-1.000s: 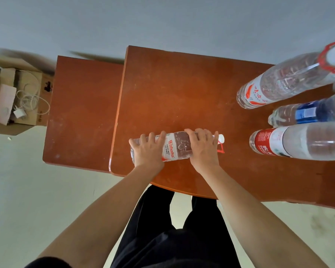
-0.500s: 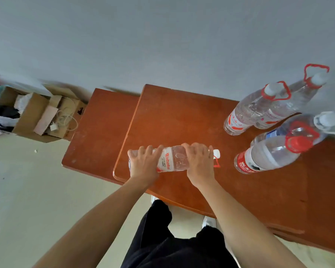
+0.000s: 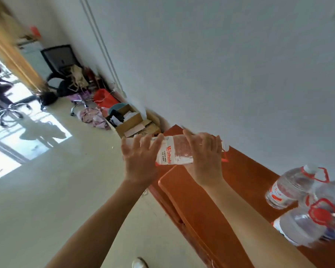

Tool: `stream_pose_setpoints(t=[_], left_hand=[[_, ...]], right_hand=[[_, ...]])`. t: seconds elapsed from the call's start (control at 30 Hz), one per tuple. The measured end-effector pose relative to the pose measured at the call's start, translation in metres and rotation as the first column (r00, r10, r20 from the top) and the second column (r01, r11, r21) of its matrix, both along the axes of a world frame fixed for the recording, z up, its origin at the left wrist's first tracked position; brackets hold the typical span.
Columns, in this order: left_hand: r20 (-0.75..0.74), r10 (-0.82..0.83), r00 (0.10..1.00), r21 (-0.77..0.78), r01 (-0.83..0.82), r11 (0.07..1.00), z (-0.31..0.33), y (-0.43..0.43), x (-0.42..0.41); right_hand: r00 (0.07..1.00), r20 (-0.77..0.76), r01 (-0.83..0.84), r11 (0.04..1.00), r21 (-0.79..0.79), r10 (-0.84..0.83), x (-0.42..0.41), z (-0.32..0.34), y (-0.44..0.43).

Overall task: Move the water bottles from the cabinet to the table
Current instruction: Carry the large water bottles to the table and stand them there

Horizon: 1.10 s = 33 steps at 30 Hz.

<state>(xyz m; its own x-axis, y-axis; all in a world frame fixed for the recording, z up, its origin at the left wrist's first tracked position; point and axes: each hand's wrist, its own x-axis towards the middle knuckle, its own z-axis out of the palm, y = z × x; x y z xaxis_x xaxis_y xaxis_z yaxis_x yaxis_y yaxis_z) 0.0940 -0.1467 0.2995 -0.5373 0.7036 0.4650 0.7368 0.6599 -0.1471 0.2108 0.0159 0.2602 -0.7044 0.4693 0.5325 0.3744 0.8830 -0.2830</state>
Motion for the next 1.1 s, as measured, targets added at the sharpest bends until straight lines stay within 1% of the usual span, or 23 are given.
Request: stream_pose_setpoints(t=[0.1,0.2,0.27,0.33,0.4,0.47,0.6,0.7,0.83,0.93,1.03,1.1], left_hand=[[-0.099,0.111,0.989,0.087,-0.103,0.991,0.033,-0.056,-0.021],[-0.151,0.233,0.961,0.148,-0.211,0.966,0.06,-0.122,-0.049],[-0.181,0.322,0.929,0.181,-0.291,0.94,0.077,-0.185,-0.072],[-0.214,0.376,0.902,0.208,-0.334,0.919,0.087,-0.24,-0.092],[-0.236,0.461,0.856,0.23,-0.411,0.882,0.094,-0.309,-0.112],[-0.257,0.52,0.815,0.244,-0.465,0.851,0.101,-0.376,-0.135],[-0.253,0.672,0.696,0.244,-0.626,0.741,0.114,-0.516,-0.173],[-0.262,0.741,0.619,0.263,-0.693,0.672,0.118,-0.592,-0.197],[-0.236,0.806,0.542,0.269,-0.761,0.591,0.115,-0.667,-0.242],[-0.204,0.842,0.5,0.251,-0.805,0.538,0.108,-0.705,-0.28],[-0.224,0.857,0.464,0.218,-0.834,0.508,0.1,-0.743,-0.332],[-0.248,0.871,0.425,0.199,-0.857,0.475,0.098,-0.768,-0.377]], right_hand=[[0.991,-0.077,-0.108,0.992,0.067,0.113,-0.047,0.039,-0.04],[0.964,-0.127,-0.214,0.966,0.146,0.233,-0.099,0.073,-0.095],[0.93,-0.172,-0.29,0.936,0.198,0.324,-0.14,0.092,-0.15],[0.905,-0.181,-0.345,0.914,0.215,0.384,-0.173,0.106,-0.201],[0.864,-0.206,-0.41,0.88,0.241,0.459,-0.209,0.117,-0.268],[0.816,-0.215,-0.491,0.84,0.23,0.536,-0.244,0.126,-0.333],[0.683,-0.234,-0.644,0.722,0.253,0.692,-0.323,0.137,-0.475],[0.599,-0.246,-0.713,0.648,0.268,0.762,-0.366,0.144,-0.557],[0.501,-0.255,-0.769,0.561,0.306,0.827,-0.435,0.142,-0.637],[0.46,-0.238,-0.8,0.516,0.308,0.855,-0.487,0.133,-0.68],[0.422,-0.246,-0.819,0.484,0.308,0.872,-0.552,0.12,-0.724],[0.384,-0.274,-0.83,0.46,0.316,0.881,-0.604,0.114,-0.753]])
